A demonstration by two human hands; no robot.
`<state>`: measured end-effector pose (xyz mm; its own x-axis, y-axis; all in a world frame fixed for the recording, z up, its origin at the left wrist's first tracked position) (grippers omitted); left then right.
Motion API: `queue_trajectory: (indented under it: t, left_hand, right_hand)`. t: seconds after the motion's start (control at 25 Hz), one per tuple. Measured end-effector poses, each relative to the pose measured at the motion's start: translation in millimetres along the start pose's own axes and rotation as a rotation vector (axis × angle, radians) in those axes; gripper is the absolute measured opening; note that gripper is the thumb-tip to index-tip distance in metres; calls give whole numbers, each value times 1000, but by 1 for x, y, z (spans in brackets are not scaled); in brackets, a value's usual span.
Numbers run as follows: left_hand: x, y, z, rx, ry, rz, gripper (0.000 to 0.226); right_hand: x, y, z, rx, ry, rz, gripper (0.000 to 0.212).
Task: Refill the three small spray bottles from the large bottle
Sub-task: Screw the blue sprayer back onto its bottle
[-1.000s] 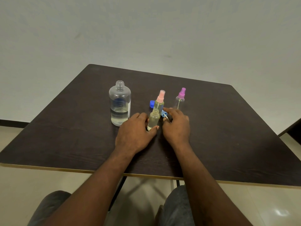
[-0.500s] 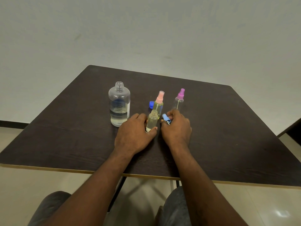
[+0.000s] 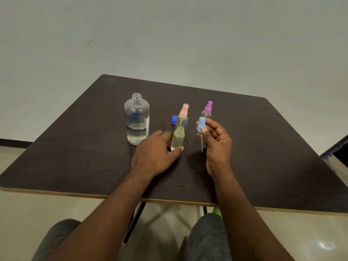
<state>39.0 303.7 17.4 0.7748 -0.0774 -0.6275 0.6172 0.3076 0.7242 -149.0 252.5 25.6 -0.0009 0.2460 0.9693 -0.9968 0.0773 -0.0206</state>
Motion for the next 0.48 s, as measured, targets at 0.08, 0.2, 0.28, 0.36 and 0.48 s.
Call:
queue_trajectory:
  t: [0.08, 0.2, 0.28, 0.36, 0.48]
  left_hand:
    - [-1, 1, -1, 2, -6, 0, 39]
    - [-1, 1, 0, 1, -5, -3, 41]
    - [-1, 1, 0, -5, -3, 0, 40]
    - [-1, 1, -1, -18, -5, 2, 39]
    - [0, 1, -1, -20, 1, 3, 40]
  right_hand:
    - [2, -2, 0, 45, 16, 93, 31]
    - [2, -10, -3, 115, 18, 153, 31]
    - [1, -11, -3, 121, 15, 215, 24]
    - [2, -9, -2, 107, 7, 309, 22]
    - [0, -2, 0, 40, -35, 439, 28]
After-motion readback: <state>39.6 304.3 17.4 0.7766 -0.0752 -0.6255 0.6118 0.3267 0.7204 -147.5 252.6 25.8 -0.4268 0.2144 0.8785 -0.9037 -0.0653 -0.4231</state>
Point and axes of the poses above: each hand's wrist, its own z-axis towards the middle knuckle, its own y-axis out of the back of the hand, x = y × z, the point moved 7 cm from there along z, towards the middle knuckle, and after that the axes turned 12 degrees about -z, right-handed, at the moved point
